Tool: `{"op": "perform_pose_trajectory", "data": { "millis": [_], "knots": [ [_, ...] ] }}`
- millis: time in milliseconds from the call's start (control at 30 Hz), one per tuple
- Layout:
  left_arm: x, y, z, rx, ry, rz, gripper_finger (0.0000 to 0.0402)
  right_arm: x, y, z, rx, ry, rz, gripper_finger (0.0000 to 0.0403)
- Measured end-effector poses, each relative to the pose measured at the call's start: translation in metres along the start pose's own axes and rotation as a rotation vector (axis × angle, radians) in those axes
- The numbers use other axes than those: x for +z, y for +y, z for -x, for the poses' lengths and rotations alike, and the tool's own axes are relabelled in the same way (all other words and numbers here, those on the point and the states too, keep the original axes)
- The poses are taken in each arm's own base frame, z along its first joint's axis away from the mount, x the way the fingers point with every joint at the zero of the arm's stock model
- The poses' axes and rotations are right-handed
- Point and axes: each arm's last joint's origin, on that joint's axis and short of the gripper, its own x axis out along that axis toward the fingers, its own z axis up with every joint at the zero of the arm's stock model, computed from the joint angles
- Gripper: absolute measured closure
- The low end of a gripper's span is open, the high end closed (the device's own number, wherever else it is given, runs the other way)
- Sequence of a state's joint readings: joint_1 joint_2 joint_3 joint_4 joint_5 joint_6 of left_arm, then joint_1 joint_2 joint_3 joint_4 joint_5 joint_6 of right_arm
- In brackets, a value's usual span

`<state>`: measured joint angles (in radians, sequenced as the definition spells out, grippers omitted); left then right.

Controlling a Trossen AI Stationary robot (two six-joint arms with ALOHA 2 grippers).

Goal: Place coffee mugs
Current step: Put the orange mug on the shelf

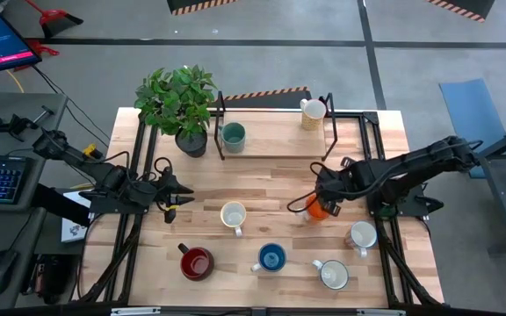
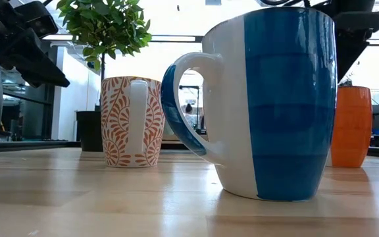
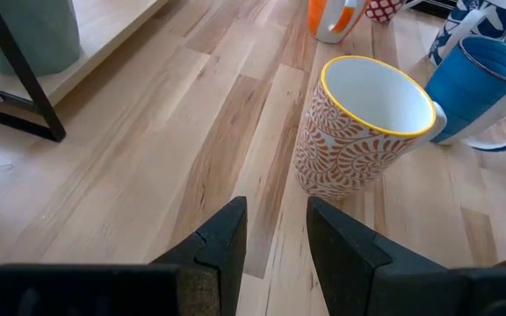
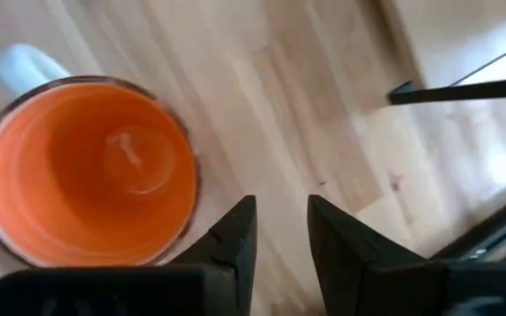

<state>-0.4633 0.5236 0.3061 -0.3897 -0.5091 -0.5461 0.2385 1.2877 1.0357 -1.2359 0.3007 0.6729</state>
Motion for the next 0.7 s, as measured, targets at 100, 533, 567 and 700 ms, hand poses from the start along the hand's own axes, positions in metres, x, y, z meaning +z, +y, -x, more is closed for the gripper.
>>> {"op": "perform_pose_trajectory", "data": {
  "millis": [100,533,567,700],
  "knots": [
    [0.000,0.000,0.000,0.000,0.001,0.000,0.0291,0.004,0.000,-0.002,0.048,0.006,-0.008,0.0298],
    [0.000,0.000,0.000,0.001,0.001,-0.001,0.0291,0.013,0.001,-0.004,0.141,-0.015,0.022,0.0238],
    [0.000,0.000,0.000,0.000,0.001,-0.001,0.0291,0.013,0.001,-0.004,0.138,-0.017,0.022,0.0238],
    [0.000,0.000,0.000,0.000,0.001,-0.001,0.0291,0.013,0.001,-0.004,0.144,-0.013,0.022,0.0237]
  ]
}}
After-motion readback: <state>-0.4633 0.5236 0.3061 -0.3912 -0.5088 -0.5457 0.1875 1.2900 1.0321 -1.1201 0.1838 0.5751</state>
